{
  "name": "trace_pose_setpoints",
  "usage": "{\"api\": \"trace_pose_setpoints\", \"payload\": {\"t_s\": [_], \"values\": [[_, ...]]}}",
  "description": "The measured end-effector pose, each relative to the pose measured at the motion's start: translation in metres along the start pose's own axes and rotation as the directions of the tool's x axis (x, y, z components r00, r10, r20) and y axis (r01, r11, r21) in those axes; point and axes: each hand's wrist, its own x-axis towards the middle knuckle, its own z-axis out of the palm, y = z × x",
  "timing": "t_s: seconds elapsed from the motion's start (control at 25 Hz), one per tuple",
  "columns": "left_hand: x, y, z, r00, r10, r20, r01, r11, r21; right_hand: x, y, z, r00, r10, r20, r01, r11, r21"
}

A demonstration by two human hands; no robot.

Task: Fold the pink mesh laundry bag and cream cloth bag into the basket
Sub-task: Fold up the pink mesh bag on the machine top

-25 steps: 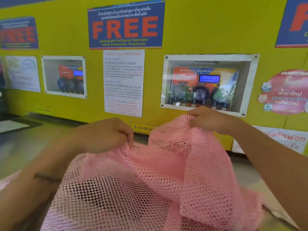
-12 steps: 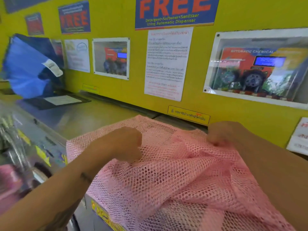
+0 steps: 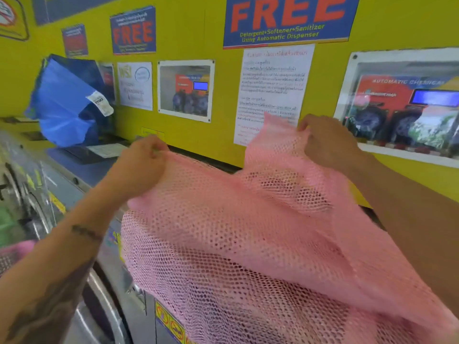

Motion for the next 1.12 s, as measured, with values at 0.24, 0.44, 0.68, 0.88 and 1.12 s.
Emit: {"api": "trace_pose_setpoints", "payload": {"t_s": [0.24, 0.44, 0.68, 0.88, 1.12], "values": [[-0.008, -0.028, 0.014, 0.986, 0.094, 0.137, -0.144, 0.895, 0.423, -0.006, -0.009, 0.034, 0.896, 0.121, 0.427, -0.147, 0.989, 0.03], [-0.06, 0.015, 0.039, 0.679, 0.059, 0.732, -0.226, 0.965, 0.133, -0.026, -0.012, 0.038, 0.756, 0.117, 0.644, -0.223, 0.971, 0.085], [-0.044, 0.016, 0.05, 0.686, 0.139, 0.714, -0.329, 0.935, 0.135, -0.036, 0.01, 0.031, 0.862, 0.072, 0.502, -0.16, 0.978, 0.135], [0.016, 0.026, 0.028, 0.876, 0.273, 0.397, -0.361, 0.917, 0.168, -0.024, 0.044, -0.038, 0.945, 0.22, 0.241, -0.293, 0.897, 0.33], [0.056, 0.0, 0.04, 0.939, 0.267, 0.215, -0.333, 0.862, 0.383, -0.076, 0.085, -0.095, 0.485, 0.414, 0.77, -0.427, 0.881, -0.205]]}}
